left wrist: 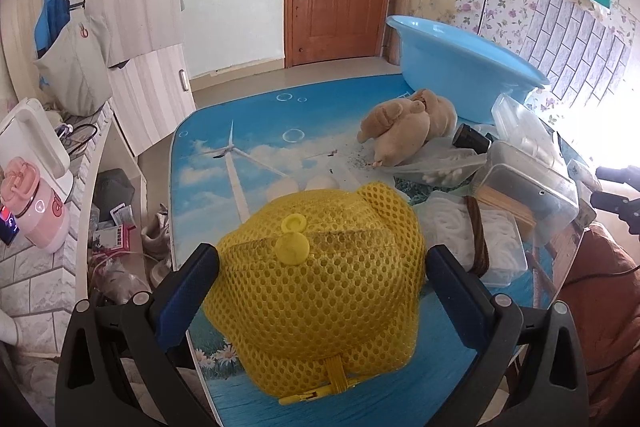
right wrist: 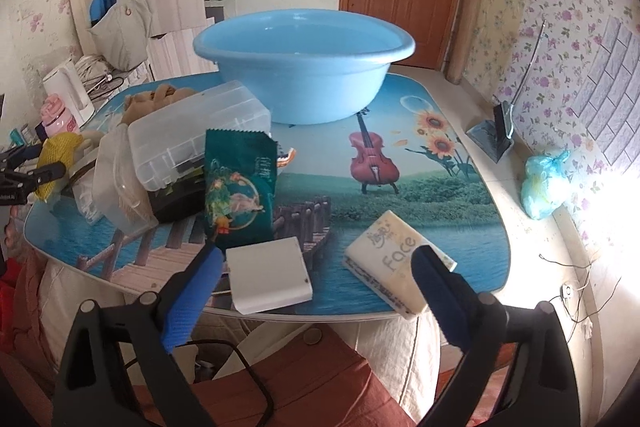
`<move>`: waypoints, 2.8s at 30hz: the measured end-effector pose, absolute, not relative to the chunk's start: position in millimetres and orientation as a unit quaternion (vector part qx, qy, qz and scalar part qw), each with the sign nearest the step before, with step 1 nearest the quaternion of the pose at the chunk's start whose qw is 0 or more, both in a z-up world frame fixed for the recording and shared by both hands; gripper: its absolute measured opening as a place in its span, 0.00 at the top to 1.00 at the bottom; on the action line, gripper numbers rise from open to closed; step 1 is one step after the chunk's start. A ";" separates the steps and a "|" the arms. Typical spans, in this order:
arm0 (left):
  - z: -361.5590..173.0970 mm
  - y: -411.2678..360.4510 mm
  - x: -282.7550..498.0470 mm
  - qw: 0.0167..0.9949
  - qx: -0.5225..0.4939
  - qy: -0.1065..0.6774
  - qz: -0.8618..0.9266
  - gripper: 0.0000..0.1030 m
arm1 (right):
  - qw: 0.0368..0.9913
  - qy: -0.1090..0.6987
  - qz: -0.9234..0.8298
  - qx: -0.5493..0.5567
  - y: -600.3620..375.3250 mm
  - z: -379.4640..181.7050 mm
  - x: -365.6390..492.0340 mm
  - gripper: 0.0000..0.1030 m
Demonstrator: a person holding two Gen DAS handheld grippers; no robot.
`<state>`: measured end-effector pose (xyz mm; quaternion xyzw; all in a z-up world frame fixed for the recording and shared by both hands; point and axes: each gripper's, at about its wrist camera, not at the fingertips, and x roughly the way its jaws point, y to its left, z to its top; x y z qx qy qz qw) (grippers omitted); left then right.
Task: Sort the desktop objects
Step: 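Grasp the yellow mesh hat with the left gripper while the right gripper grasps the white charger, then carry the yellow hat and white charger over the blue basin with both grippers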
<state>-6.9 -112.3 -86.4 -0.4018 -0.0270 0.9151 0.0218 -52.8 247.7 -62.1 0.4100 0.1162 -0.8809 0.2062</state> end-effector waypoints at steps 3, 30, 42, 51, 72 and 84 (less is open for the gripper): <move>-88.5 -118.1 -8.3 0.025 -0.402 -0.044 0.914 0.00 | 0.228 0.118 -0.868 0.425 239.5 -69.8 -54.8 0.21; -91.0 -124.1 -13.5 0.004 -0.394 -0.080 0.916 0.10 | 0.256 0.123 -0.849 0.446 221.8 -86.7 -61.3 0.41; -30.7 -112.2 -3.5 0.010 -0.342 -0.075 0.937 0.10 | 0.268 0.104 -0.866 0.409 222.6 -56.0 -61.9 0.41; 0.3 -96.2 -3.2 0.023 -0.322 -0.068 0.944 0.10 | 0.272 0.094 -0.878 0.384 224.0 -33.0 -68.0 0.41; 38.4 -9.5 -141.6 0.121 -0.324 -0.051 0.937 0.09 | 0.304 0.077 -0.878 0.362 199.9 14.5 -158.2 0.41; 1.1 45.6 -212.3 0.184 -0.373 -0.023 0.909 0.06 | 0.293 0.097 -0.862 0.403 186.7 -14.8 -204.7 0.41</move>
